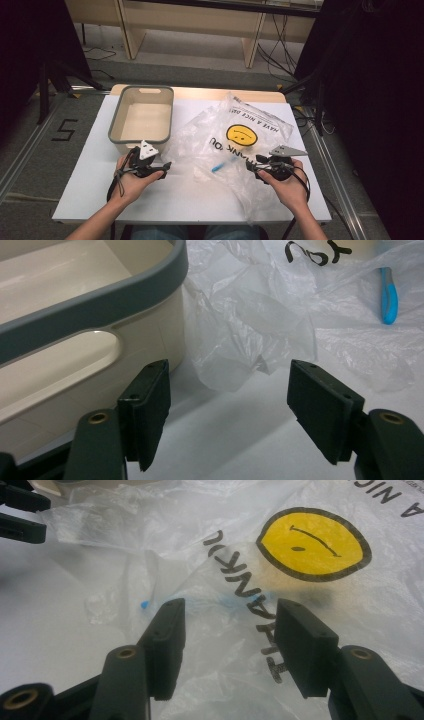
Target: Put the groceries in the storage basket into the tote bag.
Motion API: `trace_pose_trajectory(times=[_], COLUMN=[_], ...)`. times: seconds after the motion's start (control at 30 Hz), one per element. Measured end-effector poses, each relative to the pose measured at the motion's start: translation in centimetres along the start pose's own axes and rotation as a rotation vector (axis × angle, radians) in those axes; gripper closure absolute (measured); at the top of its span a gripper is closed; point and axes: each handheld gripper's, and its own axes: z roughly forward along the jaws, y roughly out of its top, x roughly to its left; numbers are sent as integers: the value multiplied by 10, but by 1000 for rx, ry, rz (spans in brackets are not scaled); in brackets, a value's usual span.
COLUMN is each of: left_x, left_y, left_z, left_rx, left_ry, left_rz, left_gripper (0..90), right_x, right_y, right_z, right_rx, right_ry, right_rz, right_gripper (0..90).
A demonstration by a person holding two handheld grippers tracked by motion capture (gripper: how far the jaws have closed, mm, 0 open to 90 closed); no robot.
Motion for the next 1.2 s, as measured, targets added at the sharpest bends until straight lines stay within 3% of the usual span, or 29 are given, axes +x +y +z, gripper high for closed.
trace_pose_trajectory(times=[0.4, 0.6, 1.2], left_x=[1, 1, -1], left_y=[1, 2, 4], left_z=[0, 0, 2], left_rx=[-10, -13, -14], left_ry=[-3, -6, -2], left_rz=[-4, 0, 10], left_gripper=[336, 338, 341], right_x=[-10, -11, -10], right_y=[-7, -10, -12], right_z=[-11, -9, -12], right_rx=[-25, 1, 5], right_ry=[-63, -67, -69], right_rz=[84, 76, 79], right_gripper=[490, 498, 505])
